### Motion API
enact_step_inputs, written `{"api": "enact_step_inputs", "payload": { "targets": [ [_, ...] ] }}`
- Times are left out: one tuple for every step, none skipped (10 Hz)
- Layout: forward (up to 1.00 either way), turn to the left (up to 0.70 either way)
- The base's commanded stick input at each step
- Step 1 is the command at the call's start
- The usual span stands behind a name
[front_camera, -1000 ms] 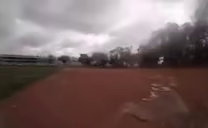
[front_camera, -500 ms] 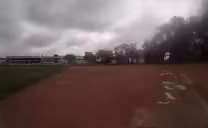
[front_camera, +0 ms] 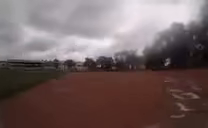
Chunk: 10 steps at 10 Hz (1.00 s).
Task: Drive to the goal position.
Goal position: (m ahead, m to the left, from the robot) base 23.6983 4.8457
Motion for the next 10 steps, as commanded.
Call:
{"api": "enact_step_inputs", "payload": {
  "targets": [
    [0.7,0.0],
    [0.7,0.0],
    [0.7,0.0],
    [0.7,0.0],
    [0.7,0.0],
    [0.7,0.0],
    [0.7,0.0],
    [0.7,0.0],
    [0.7,0.0],
    [0.7,0.0]
  ]
}}
